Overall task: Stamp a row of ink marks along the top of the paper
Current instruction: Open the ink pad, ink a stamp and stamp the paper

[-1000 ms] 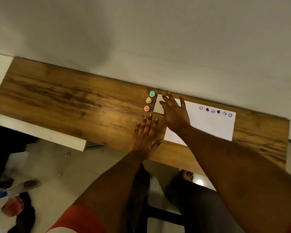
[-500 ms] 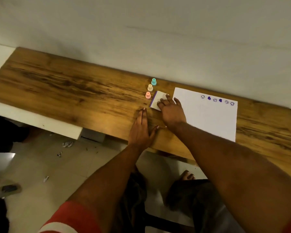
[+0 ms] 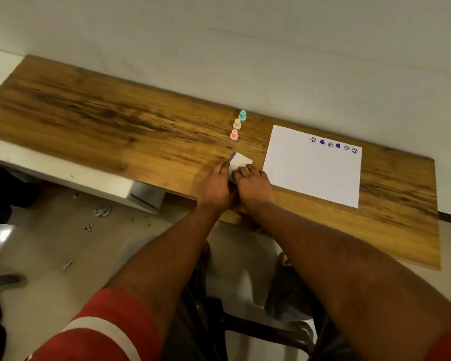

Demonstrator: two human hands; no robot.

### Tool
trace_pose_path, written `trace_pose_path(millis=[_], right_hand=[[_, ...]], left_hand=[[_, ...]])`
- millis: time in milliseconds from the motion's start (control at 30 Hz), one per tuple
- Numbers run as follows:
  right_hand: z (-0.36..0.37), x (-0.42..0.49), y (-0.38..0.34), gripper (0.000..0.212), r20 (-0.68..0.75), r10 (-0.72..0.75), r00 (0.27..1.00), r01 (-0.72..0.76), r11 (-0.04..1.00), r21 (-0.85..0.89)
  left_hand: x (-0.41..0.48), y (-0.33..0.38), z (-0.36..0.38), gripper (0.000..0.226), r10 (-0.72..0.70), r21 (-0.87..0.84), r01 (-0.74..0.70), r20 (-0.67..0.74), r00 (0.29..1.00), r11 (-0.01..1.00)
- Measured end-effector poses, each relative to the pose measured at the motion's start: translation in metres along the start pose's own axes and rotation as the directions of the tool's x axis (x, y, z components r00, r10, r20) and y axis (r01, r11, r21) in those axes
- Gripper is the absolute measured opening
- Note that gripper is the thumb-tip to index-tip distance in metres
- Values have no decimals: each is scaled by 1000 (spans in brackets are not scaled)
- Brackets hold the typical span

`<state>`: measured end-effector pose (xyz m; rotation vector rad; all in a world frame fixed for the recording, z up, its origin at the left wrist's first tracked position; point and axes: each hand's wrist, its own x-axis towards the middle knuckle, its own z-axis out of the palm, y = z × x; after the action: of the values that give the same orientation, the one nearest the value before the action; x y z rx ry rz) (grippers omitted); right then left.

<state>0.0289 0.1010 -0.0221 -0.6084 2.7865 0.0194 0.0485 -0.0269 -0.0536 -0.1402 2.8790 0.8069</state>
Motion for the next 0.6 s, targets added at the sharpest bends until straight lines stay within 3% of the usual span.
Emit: trace_pose_path(millis=[133, 333, 500, 600], right_hand=[[3, -14, -4, 68, 10, -38, 999, 39, 999, -18], [13, -30, -6, 58, -22, -121, 992, 120, 991, -54], [13, -22, 13, 56, -7, -243, 970, 242, 968, -60], [10, -9, 32, 47, -43, -281, 959, 281, 960, -1]], left_hand=[[-16, -5, -5, 67, -18, -43, 16, -33, 999, 999], [-32, -23, -1, 67, 87, 92, -80, -74, 994, 993], [-34, -29, -8, 69, 182, 14, -181, -86, 980, 983], [-32, -26, -10, 74, 168, -64, -173, -79, 983, 983]])
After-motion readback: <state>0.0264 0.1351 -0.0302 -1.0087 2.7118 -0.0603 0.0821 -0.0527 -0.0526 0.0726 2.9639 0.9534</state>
